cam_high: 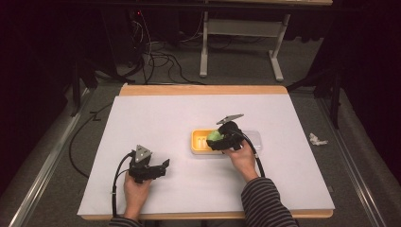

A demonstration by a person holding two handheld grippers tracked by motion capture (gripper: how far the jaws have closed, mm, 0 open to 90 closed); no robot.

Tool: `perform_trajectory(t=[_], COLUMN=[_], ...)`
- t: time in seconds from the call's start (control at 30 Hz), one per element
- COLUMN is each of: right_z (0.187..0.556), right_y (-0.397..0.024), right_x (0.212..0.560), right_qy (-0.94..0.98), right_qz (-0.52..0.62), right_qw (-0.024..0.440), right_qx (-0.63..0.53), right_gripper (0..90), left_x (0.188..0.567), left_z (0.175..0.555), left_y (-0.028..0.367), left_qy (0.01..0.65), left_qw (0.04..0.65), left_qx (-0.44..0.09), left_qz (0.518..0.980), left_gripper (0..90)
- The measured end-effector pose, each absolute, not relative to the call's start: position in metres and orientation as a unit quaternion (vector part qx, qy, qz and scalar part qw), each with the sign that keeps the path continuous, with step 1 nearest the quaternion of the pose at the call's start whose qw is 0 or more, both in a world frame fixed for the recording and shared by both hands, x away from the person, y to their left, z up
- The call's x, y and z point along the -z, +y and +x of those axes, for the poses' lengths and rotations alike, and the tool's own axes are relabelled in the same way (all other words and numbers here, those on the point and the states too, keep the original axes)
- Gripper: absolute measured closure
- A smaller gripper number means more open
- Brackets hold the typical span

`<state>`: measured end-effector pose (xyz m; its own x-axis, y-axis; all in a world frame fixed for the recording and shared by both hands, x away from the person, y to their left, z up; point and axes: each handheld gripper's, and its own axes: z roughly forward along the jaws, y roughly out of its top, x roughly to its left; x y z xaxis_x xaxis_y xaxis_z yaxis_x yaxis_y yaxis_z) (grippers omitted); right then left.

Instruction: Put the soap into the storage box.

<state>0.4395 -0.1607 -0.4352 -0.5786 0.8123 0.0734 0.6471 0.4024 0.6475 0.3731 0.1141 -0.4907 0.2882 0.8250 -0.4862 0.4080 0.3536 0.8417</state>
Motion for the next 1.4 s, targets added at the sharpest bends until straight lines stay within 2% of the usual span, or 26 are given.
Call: perform_trajectory(t=[0.47,0.77,0.9,1.4], right_z=[0.444,0.443,0.441,0.430], right_y=[-0.159,-0.155,-0.155,-0.164], right_x=[0.440,0.441,0.439,0.426], right_qy=[0.829,0.829,0.821,0.811], right_qz=[0.444,0.447,0.449,0.441], right_qw=[0.121,0.142,0.163,0.178], right_qx=[-0.319,-0.304,-0.313,-0.342], right_gripper=[26.8,25.6,28.9,28.0], left_x=[0.491,0.491,0.491,0.491], left_z=[0.373,0.373,0.373,0.373], left_y=[0.114,0.114,0.114,0.114], left_qy=[0.569,0.567,0.567,0.569], left_qw=[0.592,0.592,0.592,0.591], left_qx=[-0.178,-0.179,-0.178,-0.178], left_qz=[0.542,0.543,0.544,0.543], left_gripper=[18.5,18.5,18.5,18.7])
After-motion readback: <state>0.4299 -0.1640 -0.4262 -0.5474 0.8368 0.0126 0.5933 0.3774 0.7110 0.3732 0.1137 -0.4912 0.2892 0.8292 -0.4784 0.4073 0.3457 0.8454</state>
